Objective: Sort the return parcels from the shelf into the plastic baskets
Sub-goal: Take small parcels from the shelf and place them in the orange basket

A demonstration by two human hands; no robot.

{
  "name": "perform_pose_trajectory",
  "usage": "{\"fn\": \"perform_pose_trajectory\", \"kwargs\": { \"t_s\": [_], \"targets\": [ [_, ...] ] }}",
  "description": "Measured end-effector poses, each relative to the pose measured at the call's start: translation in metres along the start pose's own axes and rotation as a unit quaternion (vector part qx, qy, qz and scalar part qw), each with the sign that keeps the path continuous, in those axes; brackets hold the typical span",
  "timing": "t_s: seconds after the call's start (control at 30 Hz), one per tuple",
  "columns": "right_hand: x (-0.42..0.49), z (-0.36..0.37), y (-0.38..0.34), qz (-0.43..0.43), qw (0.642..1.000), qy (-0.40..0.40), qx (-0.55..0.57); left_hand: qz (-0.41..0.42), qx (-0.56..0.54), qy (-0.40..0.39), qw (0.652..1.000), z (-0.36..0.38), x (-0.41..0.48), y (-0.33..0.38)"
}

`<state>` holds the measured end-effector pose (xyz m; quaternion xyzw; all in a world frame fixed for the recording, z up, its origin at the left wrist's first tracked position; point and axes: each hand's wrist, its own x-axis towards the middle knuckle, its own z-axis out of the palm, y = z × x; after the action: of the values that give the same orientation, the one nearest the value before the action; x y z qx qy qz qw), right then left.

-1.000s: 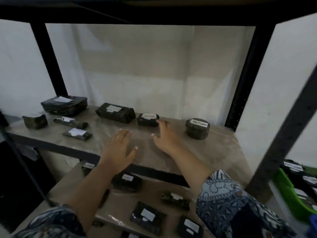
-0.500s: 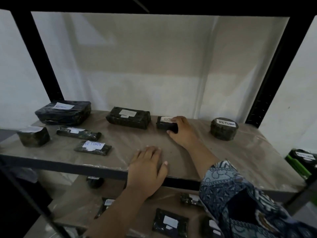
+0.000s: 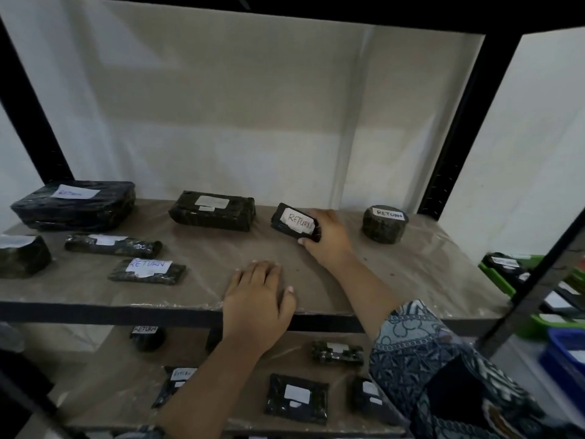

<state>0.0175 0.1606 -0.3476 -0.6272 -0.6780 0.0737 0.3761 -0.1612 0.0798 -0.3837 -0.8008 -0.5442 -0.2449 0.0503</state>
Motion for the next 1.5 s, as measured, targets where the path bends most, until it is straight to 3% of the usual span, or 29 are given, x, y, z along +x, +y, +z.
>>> {"fn": "perform_pose_trajectory", "kwargs": {
  "t_s": [0.47,0.87,1.23,1.5],
  "targets": [
    [-0.112,-0.087,0.017,0.021,0.999,0.030,-0.033,-0.005,0.003,-0.010,1.000,-0.001,-0.017,0.037],
    [-0.266,-0.226,0.091,0.059,0.994,0.084,-0.035,0.083,-0.037,-0.026,0.996,0.011,-0.102,0.218],
    [-0.406,-0.378,0.188,0.170,0.970,0.108,-0.134,0.201,-0.098,-0.056,0.973,0.040,-0.166,0.414],
    [-0.454,-0.454,0.260,0.257,0.944,0.162,-0.127,0.246,-0.167,-0.071,0.952,0.066,-0.155,0.525]
  ]
}}
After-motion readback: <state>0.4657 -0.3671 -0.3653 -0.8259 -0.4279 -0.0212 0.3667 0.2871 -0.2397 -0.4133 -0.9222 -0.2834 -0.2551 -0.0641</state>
